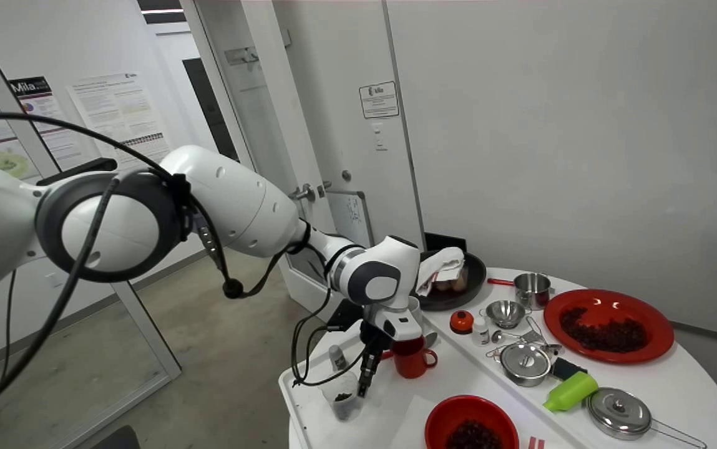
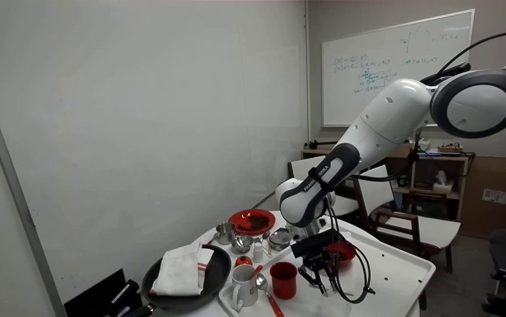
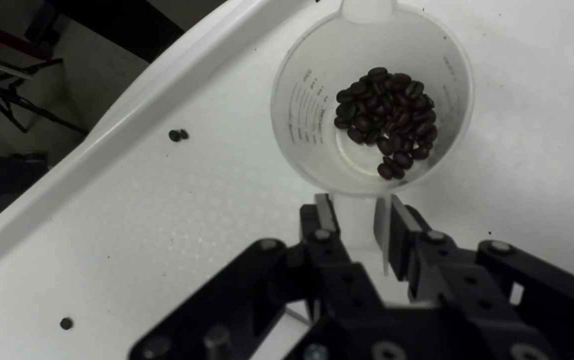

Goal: Pour some of the contents from the jug into the red bowl, pour the contents in the red cup into the red bowl then pour some of the contents from the jug into the red bowl

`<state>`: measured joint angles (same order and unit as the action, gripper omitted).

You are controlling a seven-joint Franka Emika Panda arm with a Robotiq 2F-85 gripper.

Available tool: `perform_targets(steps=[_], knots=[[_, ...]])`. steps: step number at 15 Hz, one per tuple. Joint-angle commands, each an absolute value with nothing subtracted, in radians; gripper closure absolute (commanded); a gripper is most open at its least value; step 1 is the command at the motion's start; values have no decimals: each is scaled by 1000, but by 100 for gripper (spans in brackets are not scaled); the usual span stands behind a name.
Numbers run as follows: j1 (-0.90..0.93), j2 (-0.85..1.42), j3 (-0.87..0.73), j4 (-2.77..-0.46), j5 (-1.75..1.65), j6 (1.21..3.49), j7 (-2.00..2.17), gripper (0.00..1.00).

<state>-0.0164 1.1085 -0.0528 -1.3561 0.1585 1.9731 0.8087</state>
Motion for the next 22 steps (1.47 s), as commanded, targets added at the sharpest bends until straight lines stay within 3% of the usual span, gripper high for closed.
perform_targets(steps=[1, 14, 22], knots=[[-8, 1105, -79, -1338, 183, 1961, 837, 88], [-20, 1106, -150, -1157, 129, 1786, 877, 88], [-120, 1081, -191, -1081, 161, 1791, 968, 88]])
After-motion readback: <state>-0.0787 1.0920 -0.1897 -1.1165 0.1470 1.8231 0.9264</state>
